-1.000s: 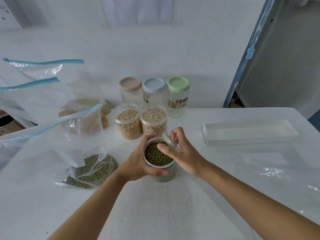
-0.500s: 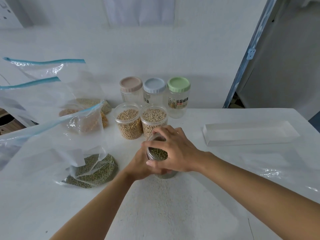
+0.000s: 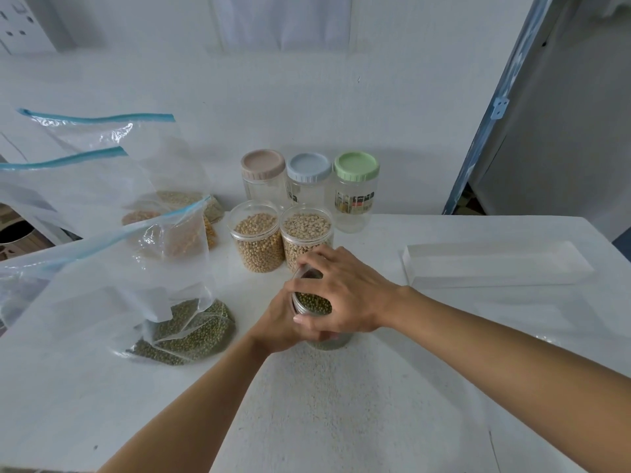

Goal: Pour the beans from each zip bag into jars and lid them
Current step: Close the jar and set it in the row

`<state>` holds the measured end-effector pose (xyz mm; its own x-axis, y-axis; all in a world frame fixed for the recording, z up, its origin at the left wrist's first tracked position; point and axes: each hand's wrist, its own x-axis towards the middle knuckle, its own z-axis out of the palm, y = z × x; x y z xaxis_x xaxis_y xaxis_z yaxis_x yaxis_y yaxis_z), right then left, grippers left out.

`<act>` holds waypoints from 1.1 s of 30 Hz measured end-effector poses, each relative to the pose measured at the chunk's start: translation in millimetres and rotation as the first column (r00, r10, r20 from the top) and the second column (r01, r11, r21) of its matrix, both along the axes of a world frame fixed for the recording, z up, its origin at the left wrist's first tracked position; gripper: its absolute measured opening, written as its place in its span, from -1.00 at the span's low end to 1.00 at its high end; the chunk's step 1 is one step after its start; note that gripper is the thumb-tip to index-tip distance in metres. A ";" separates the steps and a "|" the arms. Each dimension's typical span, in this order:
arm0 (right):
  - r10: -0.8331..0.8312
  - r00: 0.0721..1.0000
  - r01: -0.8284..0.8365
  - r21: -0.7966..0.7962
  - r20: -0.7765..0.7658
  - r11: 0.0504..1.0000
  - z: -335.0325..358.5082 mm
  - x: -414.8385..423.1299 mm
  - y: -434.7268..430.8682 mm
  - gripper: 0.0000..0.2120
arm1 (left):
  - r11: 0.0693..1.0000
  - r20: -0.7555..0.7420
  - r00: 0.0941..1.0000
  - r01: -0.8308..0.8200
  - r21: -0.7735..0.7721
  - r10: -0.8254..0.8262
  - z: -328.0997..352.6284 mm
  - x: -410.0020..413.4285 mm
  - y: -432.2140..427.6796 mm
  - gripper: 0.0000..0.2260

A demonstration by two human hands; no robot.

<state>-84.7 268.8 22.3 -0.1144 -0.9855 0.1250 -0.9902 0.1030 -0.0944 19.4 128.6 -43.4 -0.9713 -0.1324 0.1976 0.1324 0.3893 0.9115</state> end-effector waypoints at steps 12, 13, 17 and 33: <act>-0.390 0.915 0.403 0.283 -0.102 0.871 44.0 9.0 -1.7 -0.17 | 0.992 0.083 0.997 -0.016 0.125 0.005 3.3 2.3 2.7 -0.19; -0.404 0.903 0.429 0.273 -0.147 0.861 46.7 6.2 -0.3 -0.14 | 0.990 0.082 0.997 -0.017 0.137 0.005 4.2 2.4 3.0 -0.19; -0.302 0.953 0.302 0.193 -0.034 0.933 44.4 -2.2 7.0 -0.14 | 0.989 0.073 0.997 -0.013 0.149 0.002 5.7 3.2 4.8 -0.20; -0.301 0.953 0.273 0.363 0.024 0.891 47.0 8.9 -16.6 -0.28 | 0.994 0.124 0.992 -0.026 0.103 0.013 2.6 4.7 4.4 -0.27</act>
